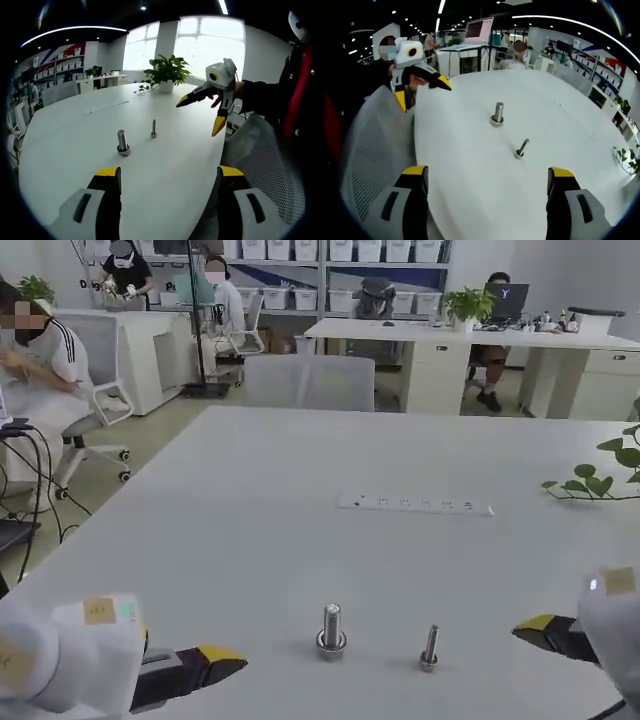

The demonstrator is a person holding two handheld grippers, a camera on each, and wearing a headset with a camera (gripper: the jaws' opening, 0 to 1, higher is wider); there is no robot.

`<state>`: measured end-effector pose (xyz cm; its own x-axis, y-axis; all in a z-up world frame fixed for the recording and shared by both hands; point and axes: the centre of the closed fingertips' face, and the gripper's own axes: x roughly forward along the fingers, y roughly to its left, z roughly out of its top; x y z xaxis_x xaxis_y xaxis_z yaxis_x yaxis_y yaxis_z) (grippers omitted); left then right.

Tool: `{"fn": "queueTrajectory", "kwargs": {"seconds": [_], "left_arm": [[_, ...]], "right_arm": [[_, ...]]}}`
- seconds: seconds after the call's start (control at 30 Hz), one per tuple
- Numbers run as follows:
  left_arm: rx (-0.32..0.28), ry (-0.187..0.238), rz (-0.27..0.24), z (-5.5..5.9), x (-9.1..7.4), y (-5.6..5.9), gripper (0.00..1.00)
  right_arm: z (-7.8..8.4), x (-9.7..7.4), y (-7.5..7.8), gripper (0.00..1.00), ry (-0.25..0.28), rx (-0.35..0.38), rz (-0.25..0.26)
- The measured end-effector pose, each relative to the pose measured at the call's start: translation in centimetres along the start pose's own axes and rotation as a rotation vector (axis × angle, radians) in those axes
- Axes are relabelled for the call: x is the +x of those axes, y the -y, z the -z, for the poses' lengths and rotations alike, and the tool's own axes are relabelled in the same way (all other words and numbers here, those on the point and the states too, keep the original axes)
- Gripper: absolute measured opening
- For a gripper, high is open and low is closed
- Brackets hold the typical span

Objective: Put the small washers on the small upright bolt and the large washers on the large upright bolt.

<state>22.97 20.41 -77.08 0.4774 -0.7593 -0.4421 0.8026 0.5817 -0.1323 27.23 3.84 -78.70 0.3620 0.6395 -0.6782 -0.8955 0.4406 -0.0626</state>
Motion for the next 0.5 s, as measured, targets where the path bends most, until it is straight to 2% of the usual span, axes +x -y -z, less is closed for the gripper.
{"fn": "queueTrajectory", "kwargs": {"seconds": [0.33,0.43,0.5], "left_arm": [[-0.007,0.013,-0.008,0.31,0.27,0.06,0.8],[-0.019,0.018,-0.013,0.66,0.33,-0.17,0.8],[-0.03,0.022,-0.013,0.92,0.39,-0.29,0.8]], "right_arm": [[0.67,-0.68,-0.73,0.99,0.083,0.051,0.027],[0.38,-0.56,-0.75,0.98,0.135,0.054,0.032],[0.45,-0.31,-0.77,0.98,0.154,0.081,0.027]]}}
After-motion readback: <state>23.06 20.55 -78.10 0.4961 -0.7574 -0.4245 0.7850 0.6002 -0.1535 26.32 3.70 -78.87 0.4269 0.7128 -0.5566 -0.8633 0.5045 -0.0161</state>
